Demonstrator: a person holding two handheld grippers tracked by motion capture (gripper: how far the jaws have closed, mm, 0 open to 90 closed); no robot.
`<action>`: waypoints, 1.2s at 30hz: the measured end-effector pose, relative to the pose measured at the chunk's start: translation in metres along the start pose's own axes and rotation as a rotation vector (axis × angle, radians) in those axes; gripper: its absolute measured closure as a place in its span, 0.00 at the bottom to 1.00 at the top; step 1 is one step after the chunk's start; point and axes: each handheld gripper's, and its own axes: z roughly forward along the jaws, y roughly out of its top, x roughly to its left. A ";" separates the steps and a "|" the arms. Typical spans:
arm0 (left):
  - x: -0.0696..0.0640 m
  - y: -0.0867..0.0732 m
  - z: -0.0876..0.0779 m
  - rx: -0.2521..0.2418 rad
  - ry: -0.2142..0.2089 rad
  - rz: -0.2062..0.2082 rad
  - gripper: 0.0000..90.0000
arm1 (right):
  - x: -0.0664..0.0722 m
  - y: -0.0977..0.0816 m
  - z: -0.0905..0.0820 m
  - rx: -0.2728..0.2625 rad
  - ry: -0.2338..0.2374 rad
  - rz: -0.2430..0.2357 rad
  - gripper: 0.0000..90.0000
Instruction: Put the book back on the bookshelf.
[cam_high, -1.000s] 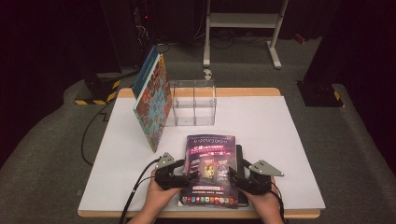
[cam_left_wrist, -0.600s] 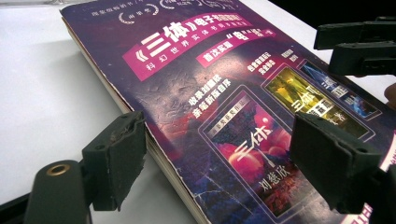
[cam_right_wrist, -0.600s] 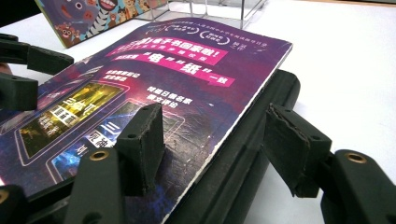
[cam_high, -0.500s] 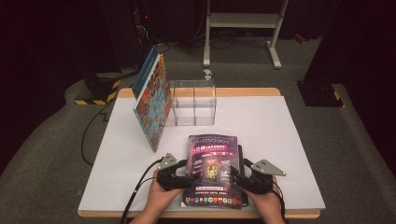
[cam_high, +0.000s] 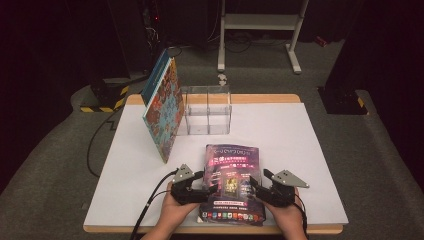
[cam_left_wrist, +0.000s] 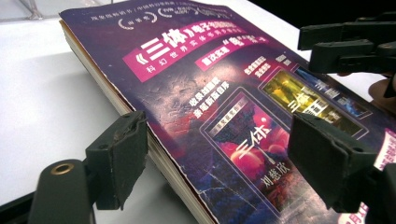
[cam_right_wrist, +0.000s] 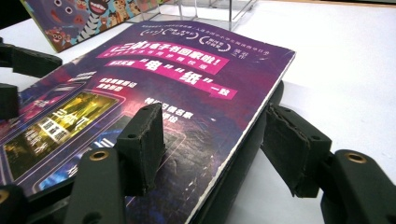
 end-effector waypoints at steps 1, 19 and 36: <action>-0.001 0.000 0.000 -0.002 -0.005 -0.001 0.23 | -0.001 0.000 0.000 0.000 -0.002 0.003 0.42; -0.012 -0.003 0.002 -0.026 0.018 0.083 0.26 | -0.006 -0.001 0.000 0.012 0.001 0.038 0.39; -0.004 -0.006 0.003 -0.018 0.027 0.036 0.21 | -0.007 -0.006 -0.002 0.045 0.039 0.098 0.28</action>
